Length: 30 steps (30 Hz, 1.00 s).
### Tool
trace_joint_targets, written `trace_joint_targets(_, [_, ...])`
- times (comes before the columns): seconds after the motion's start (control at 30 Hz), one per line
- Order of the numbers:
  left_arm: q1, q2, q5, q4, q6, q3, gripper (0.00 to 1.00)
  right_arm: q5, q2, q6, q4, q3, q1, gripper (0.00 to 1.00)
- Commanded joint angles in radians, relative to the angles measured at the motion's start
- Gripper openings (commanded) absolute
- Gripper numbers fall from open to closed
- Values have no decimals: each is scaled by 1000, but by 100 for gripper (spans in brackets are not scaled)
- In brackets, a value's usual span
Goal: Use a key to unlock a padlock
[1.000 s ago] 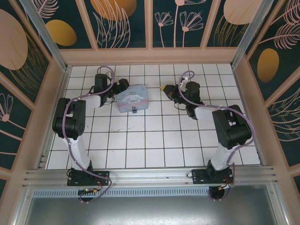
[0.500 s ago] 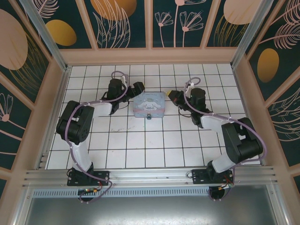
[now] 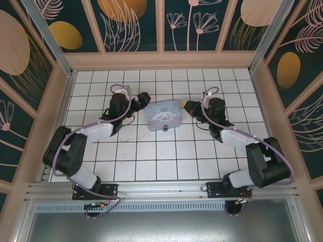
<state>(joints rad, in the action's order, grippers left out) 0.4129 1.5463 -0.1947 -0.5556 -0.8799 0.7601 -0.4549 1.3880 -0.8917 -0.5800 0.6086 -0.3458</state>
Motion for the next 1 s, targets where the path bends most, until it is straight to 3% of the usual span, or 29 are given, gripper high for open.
trace_joint_targets(0.0, [10, -116, 23, 39, 29, -89, 94, -27, -21, 67, 62, 18, 2, 0])
trace_joint_targets(0.2, [129, -239, 4, -32, -16, -261, 95, -72, 53, 85, 29, 52, 2, 0])
trace_joint_targets(0.43, [297, -170, 27, -185, -30, -330, 93, -122, 122, 107, 0, 98, -3, 0])
trace_joint_targets(0.73, [346, 88, -24, -352, -2, -255, 85, -118, 182, 102, -23, 125, -25, 0])
trace_joint_targets(0.97, [348, 161, -40, -359, 37, -196, 84, -108, 180, 108, 19, 149, -31, 0])
